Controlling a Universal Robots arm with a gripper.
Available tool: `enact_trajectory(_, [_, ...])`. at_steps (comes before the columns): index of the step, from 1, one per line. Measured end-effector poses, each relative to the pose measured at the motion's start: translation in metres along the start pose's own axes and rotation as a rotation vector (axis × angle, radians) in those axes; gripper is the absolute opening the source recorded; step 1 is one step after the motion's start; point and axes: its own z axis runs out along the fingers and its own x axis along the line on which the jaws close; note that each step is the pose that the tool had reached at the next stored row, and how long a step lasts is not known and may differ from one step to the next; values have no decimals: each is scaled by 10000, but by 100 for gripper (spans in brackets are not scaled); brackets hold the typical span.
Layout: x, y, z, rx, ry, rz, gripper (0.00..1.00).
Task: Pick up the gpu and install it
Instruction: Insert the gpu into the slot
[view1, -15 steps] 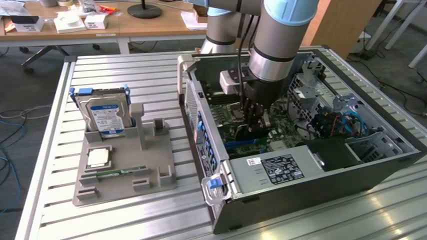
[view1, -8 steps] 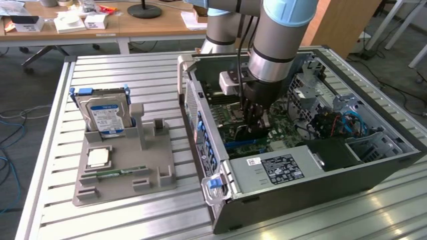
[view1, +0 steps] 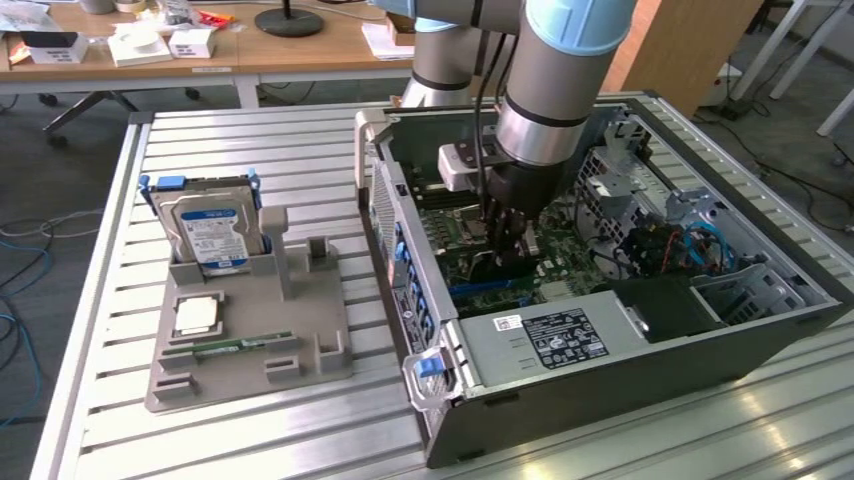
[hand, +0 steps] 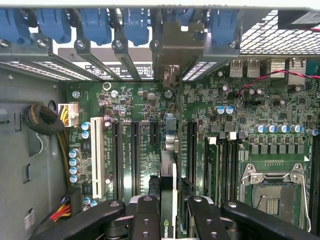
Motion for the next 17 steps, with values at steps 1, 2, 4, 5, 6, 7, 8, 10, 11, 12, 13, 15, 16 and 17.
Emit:
enact_trajectory(1, [-1,2,0,1,1,1,26])
enact_trajectory(2, [-2,3,0,1,2,1,26])
enact_trajectory(4, [-2,3,2,-1,2,0,26])
enact_trajectory(5, [-3,3,9,0,-1,-1,26])
enact_trajectory(6, [-3,4,17,2,-2,0,26])
enact_trajectory(7, [-2,5,18,1,0,0,26])
enact_trajectory(8, [-2,5,18,0,1,-1,26])
enact_trajectory(10, [-2,5,18,0,1,1,26])
enact_trajectory(11, [-2,5,18,0,1,0,26])
enact_trajectory(12, [-2,5,18,0,1,0,26])
enact_trajectory(13, [-2,5,19,-1,1,0,26])
enact_trajectory(15, [-2,5,21,0,1,0,26])
enact_trajectory(16, [-2,5,24,0,-1,0,26])
enact_trajectory(17, [-2,5,27,1,-2,0,26])
